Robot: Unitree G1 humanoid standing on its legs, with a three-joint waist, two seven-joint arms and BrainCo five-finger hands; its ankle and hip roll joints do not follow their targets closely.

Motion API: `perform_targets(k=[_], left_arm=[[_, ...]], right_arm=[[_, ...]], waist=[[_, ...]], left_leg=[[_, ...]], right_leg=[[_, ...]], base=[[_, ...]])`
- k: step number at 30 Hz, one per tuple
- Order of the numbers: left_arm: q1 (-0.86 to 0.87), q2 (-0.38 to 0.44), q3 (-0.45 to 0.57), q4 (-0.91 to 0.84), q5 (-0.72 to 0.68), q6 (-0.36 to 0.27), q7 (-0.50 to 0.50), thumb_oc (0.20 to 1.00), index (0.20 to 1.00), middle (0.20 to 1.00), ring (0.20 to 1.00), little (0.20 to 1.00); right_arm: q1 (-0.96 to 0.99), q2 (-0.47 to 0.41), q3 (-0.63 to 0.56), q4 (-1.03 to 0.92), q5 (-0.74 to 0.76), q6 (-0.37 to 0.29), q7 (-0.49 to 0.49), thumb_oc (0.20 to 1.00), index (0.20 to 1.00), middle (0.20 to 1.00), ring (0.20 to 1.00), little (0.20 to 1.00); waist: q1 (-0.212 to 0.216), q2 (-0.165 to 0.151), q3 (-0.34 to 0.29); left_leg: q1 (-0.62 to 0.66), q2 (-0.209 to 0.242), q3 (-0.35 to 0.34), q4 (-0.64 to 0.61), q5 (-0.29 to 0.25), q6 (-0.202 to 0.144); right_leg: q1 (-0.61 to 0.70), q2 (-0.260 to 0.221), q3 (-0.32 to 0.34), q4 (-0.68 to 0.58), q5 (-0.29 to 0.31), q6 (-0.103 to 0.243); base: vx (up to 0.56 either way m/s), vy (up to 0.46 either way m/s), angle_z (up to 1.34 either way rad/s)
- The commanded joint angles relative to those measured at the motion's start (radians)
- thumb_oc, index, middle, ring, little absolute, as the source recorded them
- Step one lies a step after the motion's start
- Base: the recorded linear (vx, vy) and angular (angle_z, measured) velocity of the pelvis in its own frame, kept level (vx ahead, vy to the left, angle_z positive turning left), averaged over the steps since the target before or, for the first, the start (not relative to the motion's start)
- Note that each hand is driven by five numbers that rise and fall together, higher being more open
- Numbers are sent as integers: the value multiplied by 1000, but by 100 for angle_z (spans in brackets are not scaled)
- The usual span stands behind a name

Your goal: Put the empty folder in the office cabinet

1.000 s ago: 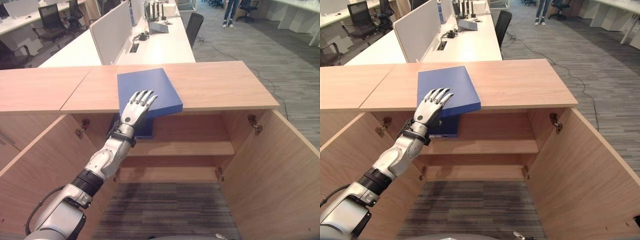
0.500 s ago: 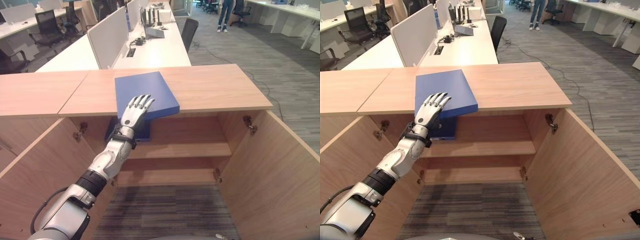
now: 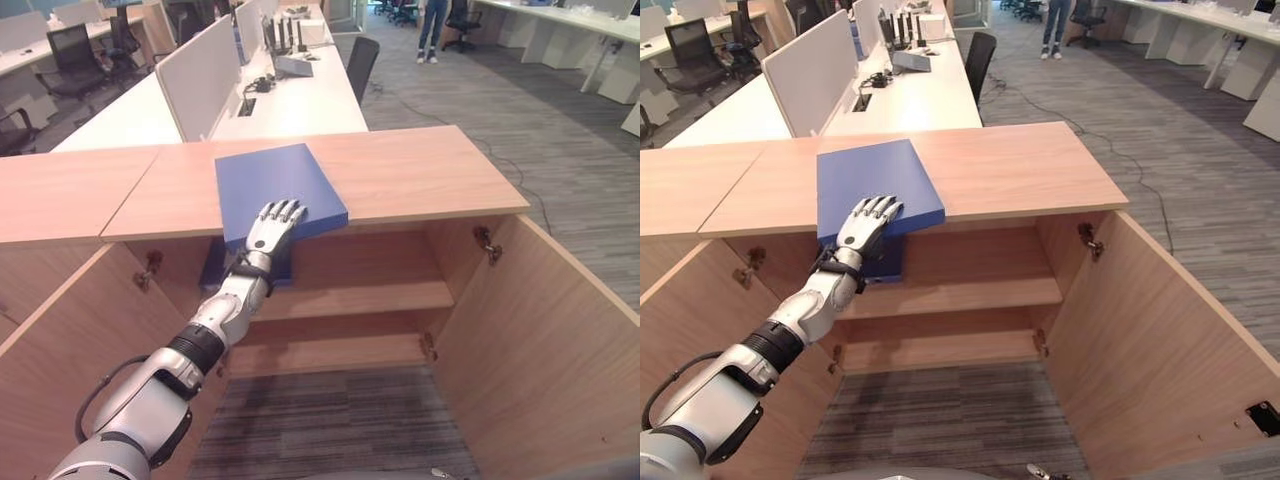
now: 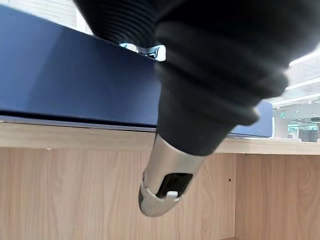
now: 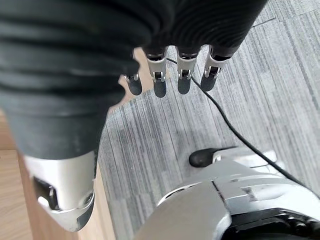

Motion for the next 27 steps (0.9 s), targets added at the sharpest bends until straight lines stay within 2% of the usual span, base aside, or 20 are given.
perform_targets(k=[1, 5, 6, 14, 15, 16, 27], left_arm=[[-240, 9, -32, 183, 81, 32, 31, 1000, 1000, 1000, 1000, 1000], [-273, 9, -56, 272, 99, 57, 44, 1000, 1000, 1000, 1000, 1000], [-296, 0, -62, 351, 93, 78, 52, 1000, 1000, 1000, 1000, 1000], [-324, -13, -82, 503, 108, 112, 79, 1000, 1000, 1000, 1000, 1000], [-324, -10, -84, 519, 111, 118, 82, 752, 752, 752, 752, 752], [-325, -8, -84, 527, 113, 121, 84, 200, 200, 200, 200, 200], [-278, -17, -72, 519, 99, 110, 98, 200, 200, 200, 200, 200]], right_arm=[[-38, -10, 34, 43, 24, -18, -7, 1000, 1000, 1000, 1000, 1000], [-38, -13, 42, 43, 31, -25, -8, 1000, 1000, 1000, 1000, 1000], [-39, -11, 49, 47, 37, -31, -12, 1000, 1000, 1000, 1000, 1000], [-43, -7, 69, 55, 57, -43, -15, 1000, 1000, 1000, 1000, 1000], [-44, -7, 71, 54, 58, -46, -15, 1000, 1000, 1000, 1000, 1000], [-43, -7, 74, 55, 58, -48, -18, 1000, 1000, 1000, 1000, 1000], [-44, -5, 73, 59, 64, -54, -29, 1000, 1000, 1000, 1000, 1000]], waist=[[-1, -30, 12], [-6, -28, 12], [-11, -26, 12], [-16, -25, 12], [-16, -25, 12], [-15, -25, 12], [-9, -27, 14]], left_leg=[[66, -27, -21, 3, -134, -9], [66, -27, -17, 3, -133, -10], [66, -26, -17, 3, -133, -11], [68, -25, -12, 3, -133, -12], [68, -25, -12, 3, -133, -12], [68, -25, -11, 3, -133, -13], [75, -24, -12, 3, -135, -13]], right_leg=[[2, -1, 3, 6, 28, 86], [1, 0, 4, 6, 29, 87], [0, 0, 5, 6, 30, 87], [-1, 2, 7, 6, 29, 87], [0, 2, 8, 6, 29, 87], [0, 2, 8, 6, 29, 87], [6, 4, 4, 6, 26, 85]], base=[[0, 0, 0], [0, -3, -3], [-3, -10, -7], [-1, -2, -1], [7, -8, -4], [4, -4, -6], [1, -1, -2]])
